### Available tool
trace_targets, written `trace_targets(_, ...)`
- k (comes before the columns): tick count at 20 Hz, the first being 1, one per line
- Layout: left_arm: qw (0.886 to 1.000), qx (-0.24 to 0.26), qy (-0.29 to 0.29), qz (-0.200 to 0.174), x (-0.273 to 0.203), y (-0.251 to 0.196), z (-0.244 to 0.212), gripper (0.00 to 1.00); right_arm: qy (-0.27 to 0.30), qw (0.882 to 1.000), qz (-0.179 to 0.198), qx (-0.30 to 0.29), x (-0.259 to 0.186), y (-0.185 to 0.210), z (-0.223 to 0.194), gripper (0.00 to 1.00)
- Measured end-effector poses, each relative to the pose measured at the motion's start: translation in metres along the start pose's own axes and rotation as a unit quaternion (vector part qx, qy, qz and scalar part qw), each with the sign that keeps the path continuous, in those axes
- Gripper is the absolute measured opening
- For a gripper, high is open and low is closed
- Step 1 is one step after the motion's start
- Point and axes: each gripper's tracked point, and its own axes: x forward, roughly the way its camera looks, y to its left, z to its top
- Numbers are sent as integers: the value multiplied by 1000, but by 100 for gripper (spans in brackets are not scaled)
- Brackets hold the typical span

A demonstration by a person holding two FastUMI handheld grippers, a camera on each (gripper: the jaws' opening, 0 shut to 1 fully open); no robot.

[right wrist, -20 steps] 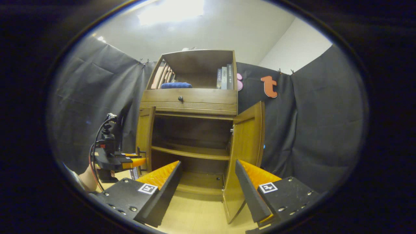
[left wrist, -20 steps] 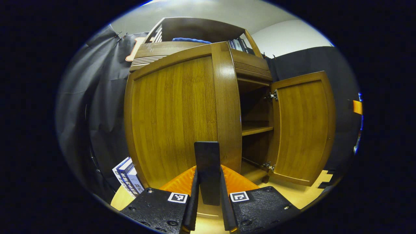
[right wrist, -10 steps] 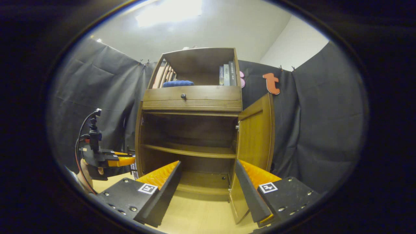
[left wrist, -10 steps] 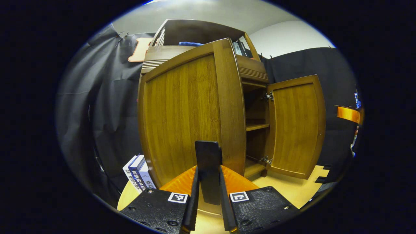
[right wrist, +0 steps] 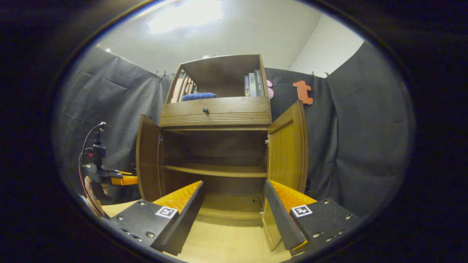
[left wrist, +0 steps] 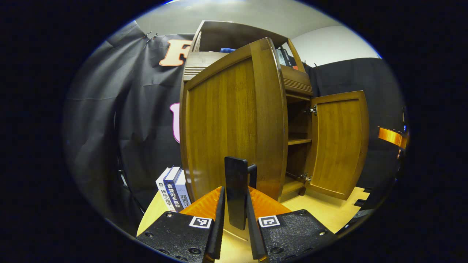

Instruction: Open the right door of the double-door shoe cabinet with the right hand, and open the left door with the left hand.

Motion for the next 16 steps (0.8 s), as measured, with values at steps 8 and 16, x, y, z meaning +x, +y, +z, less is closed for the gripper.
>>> trace_targets(8,997,2,2,83,-9,58,0,18,3,1000,7,6,3,9,-4,98)
trace_targets(16,998,22,-15,53,-18,82,1,13,15,1000,21,11,20,29,-18,98)
